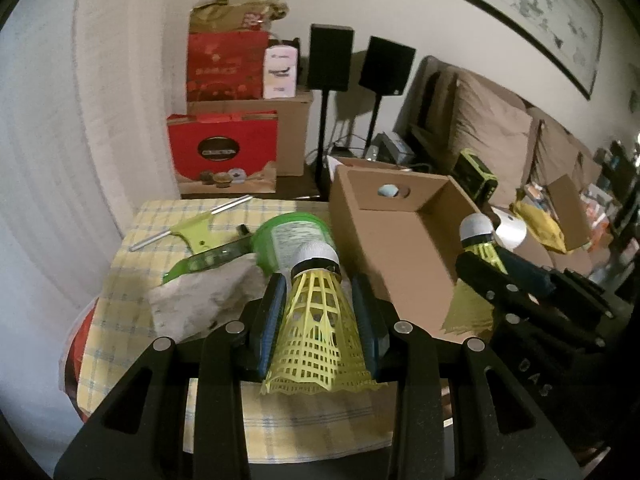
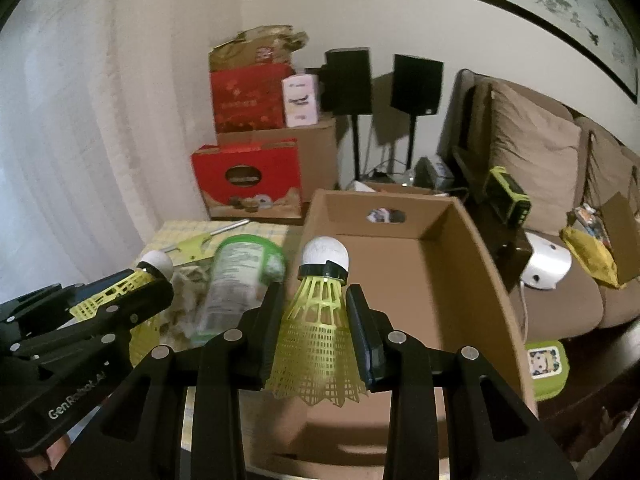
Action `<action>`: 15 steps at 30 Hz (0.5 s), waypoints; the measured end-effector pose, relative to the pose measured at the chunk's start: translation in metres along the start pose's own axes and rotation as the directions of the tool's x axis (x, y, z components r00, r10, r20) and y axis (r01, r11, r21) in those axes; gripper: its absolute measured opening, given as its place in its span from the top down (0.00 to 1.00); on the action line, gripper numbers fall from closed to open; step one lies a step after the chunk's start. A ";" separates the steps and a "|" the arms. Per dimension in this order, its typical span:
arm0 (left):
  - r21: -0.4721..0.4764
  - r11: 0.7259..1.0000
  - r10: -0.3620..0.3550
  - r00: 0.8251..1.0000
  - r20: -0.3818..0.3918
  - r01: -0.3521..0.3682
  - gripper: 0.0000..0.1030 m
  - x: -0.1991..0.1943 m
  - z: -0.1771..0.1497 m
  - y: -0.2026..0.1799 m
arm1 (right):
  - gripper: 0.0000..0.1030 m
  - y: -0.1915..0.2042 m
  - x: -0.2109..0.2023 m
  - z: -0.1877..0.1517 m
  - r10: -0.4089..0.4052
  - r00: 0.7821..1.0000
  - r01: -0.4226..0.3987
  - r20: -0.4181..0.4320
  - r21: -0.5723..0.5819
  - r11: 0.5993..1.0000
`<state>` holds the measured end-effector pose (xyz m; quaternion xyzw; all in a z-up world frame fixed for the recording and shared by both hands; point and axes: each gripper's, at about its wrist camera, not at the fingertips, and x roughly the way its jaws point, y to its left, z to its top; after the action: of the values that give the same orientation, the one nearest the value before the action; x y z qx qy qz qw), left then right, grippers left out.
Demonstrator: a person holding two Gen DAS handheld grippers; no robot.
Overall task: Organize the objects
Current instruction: 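Carry both held shuttlecocks over the open cardboard box with both grippers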
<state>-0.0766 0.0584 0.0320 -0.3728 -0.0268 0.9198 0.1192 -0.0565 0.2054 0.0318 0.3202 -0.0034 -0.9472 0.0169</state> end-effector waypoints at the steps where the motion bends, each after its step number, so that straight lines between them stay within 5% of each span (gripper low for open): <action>1: 0.003 1.000 -0.006 1.000 -0.002 0.006 0.69 0.002 0.000 -0.005 | 0.68 -0.004 -0.002 -0.001 -0.010 1.000 0.010 -0.001 0.001 1.000; 15: 0.052 0.997 -0.062 0.998 -0.018 0.063 0.69 0.024 0.008 -0.069 | 0.68 -0.065 -0.015 -0.006 -0.099 0.995 0.099 -0.013 0.053 0.994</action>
<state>-0.0845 0.1313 0.0309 -0.3759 -0.0131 0.9130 0.1578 -0.0430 0.2711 0.0350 0.3250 -0.0129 -0.9448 -0.0387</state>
